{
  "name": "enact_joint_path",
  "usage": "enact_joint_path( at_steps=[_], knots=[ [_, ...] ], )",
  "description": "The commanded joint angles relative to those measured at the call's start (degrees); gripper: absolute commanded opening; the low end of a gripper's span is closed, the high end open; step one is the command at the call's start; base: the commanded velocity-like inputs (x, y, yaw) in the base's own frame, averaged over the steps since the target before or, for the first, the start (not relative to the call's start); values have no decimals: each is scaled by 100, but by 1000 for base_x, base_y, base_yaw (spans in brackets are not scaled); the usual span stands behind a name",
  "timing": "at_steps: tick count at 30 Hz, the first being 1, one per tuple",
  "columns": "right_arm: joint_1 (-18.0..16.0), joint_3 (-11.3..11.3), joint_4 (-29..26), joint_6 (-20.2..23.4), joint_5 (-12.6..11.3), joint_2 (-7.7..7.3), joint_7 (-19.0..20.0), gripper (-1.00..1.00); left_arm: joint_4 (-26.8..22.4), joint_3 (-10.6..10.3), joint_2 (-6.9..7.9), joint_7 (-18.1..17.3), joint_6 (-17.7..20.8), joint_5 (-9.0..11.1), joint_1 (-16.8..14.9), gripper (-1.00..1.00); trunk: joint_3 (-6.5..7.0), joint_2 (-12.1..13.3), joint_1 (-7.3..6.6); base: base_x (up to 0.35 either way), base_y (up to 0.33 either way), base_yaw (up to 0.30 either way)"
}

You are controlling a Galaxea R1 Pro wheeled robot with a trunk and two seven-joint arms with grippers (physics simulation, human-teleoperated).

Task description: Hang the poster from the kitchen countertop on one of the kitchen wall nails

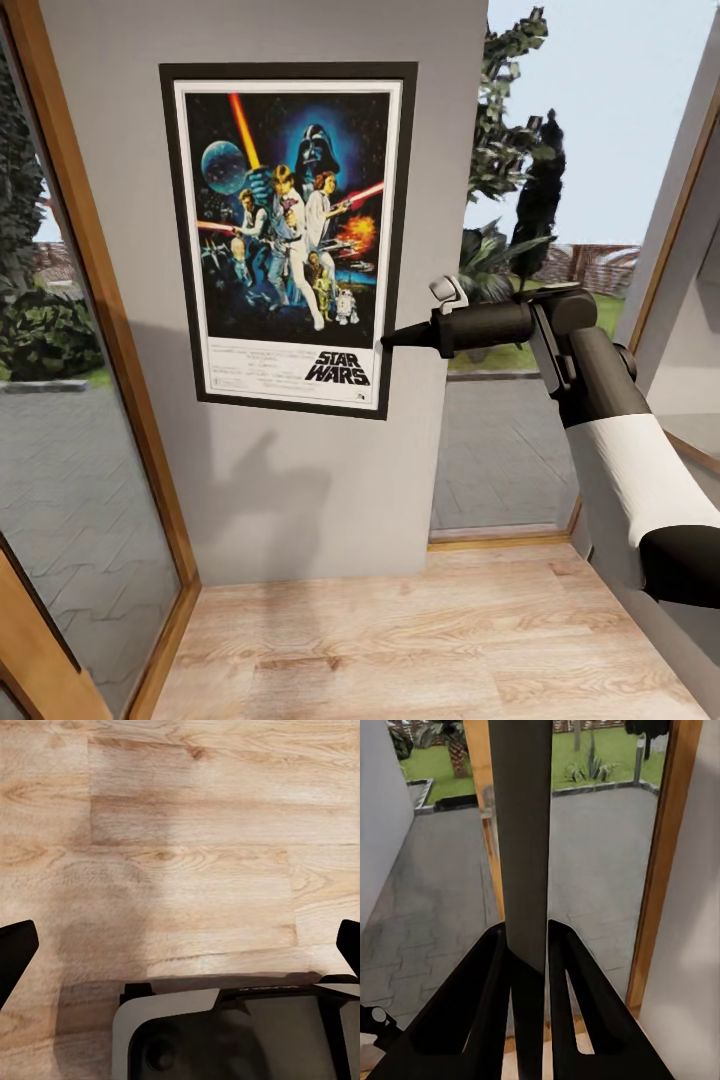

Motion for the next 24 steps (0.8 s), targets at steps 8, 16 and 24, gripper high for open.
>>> enact_joint_path(
  at_steps=[8,16,24],
  knots=[
    [-2,7,-8,73,-22,-4,16,-100,-5,24,-3,-31,-6,-6,2,100,-1,-3,2,0,0,0],
    [-1,9,-9,73,-3,-4,11,-100,-5,25,-3,-31,-6,-6,2,100,-1,-3,2,43,0,0],
    [-2,9,-9,73,-1,-4,13,-100,-5,25,14,-31,-6,-6,2,100,-1,-3,2,234,0,0]
  ],
)
